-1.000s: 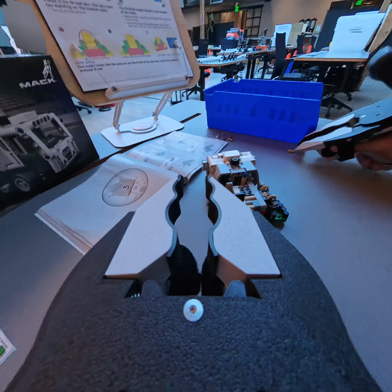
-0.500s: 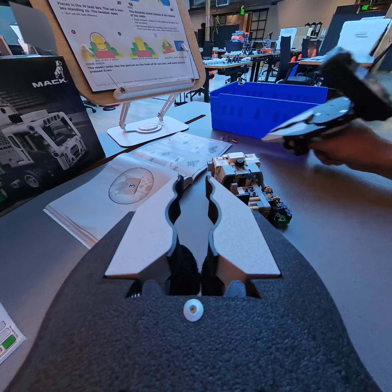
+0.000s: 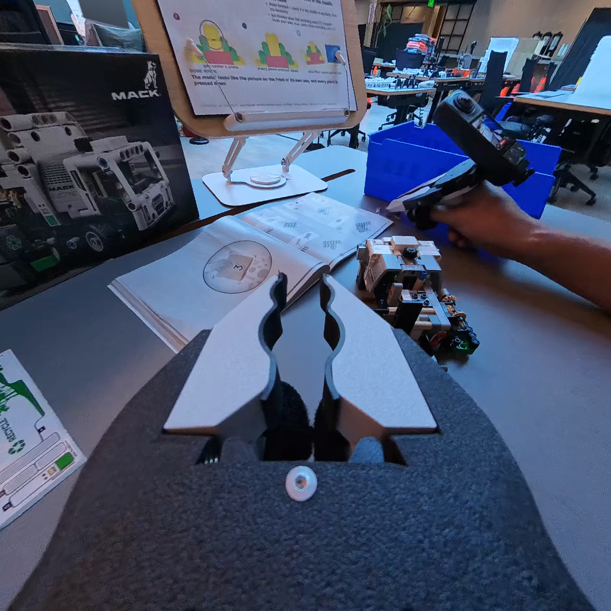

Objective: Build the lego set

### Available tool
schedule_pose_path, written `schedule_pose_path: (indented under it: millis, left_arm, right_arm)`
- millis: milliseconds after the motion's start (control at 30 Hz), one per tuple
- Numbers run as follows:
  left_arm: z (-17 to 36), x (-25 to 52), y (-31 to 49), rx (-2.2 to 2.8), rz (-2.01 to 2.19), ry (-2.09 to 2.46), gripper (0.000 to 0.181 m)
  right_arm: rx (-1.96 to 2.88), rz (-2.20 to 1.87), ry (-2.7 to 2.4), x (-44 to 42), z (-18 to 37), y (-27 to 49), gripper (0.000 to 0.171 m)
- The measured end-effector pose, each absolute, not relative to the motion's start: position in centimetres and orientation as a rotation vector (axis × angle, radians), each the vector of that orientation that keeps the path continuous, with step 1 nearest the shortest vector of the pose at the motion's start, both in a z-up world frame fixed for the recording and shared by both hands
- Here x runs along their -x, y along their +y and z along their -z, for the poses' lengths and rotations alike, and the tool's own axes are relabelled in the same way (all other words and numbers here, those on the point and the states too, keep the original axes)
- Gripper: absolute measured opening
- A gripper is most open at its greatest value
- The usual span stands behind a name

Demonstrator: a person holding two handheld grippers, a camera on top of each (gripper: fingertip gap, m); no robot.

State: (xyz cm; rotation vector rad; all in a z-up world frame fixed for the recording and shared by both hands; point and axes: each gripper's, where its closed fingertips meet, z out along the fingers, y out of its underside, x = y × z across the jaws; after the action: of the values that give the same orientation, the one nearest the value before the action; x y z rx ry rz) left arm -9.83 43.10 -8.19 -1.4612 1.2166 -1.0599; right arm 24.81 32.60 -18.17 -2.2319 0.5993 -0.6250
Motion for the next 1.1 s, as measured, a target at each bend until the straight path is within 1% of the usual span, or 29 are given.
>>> schedule_pose_path:
  millis: [33,200,300,400,467,567,633,667,767,933,1100]
  left_arm:
    - [8.2,9.9,43.2,1.46,1.054,1.216,0.017]
    - [8.1,9.9,43.1,1.455,1.051,1.22,0.017]
    - [8.3,9.8,43.0,1.456,1.045,1.231,0.017]
    - [8.7,9.7,43.0,1.443,1.005,1.253,0.018]
    - [9.0,9.7,43.0,1.433,0.981,1.265,0.018]
    - [9.4,9.7,42.8,1.444,0.979,1.273,0.018]
    - [9.6,9.9,42.3,1.445,0.977,1.28,0.018]
    - [9.7,10.2,42.3,1.459,0.958,1.272,0.018]
    - [10.2,11.3,41.7,1.531,0.929,1.245,0.018]
    - [11.4,13.9,40.4,1.676,0.857,1.192,0.018]
    - [9.9,19.9,41.9,1.809,0.716,1.109,0.022]
  right_arm:
    - [2.24,0.606,0.609,-24.9,18.3,32.7,0.004]
    - [2.253,0.574,0.627,-25.0,18.6,32.6,0.007]
    - [2.227,0.57,0.591,-24.1,17.7,32.4,0.016]
    - [2.137,0.523,0.507,-20.5,14.6,31.3,0.016]
    - [2.065,0.415,0.428,-16.6,12.9,30.2,0.018]
    - [1.999,0.237,0.352,-11.4,12.4,27.7,0.018]
    - [1.998,0.178,0.362,-9.9,12.7,26.0,0.023]
    - [1.982,0.172,0.368,-9.7,12.5,25.3,0.022]
    - [2.005,0.16,0.345,-9.3,12.6,24.5,0.022]
    - [1.956,0.093,0.258,-8.1,12.0,25.5,0.021]
    - [1.997,0.064,0.181,-7.5,13.6,26.6,0.018]
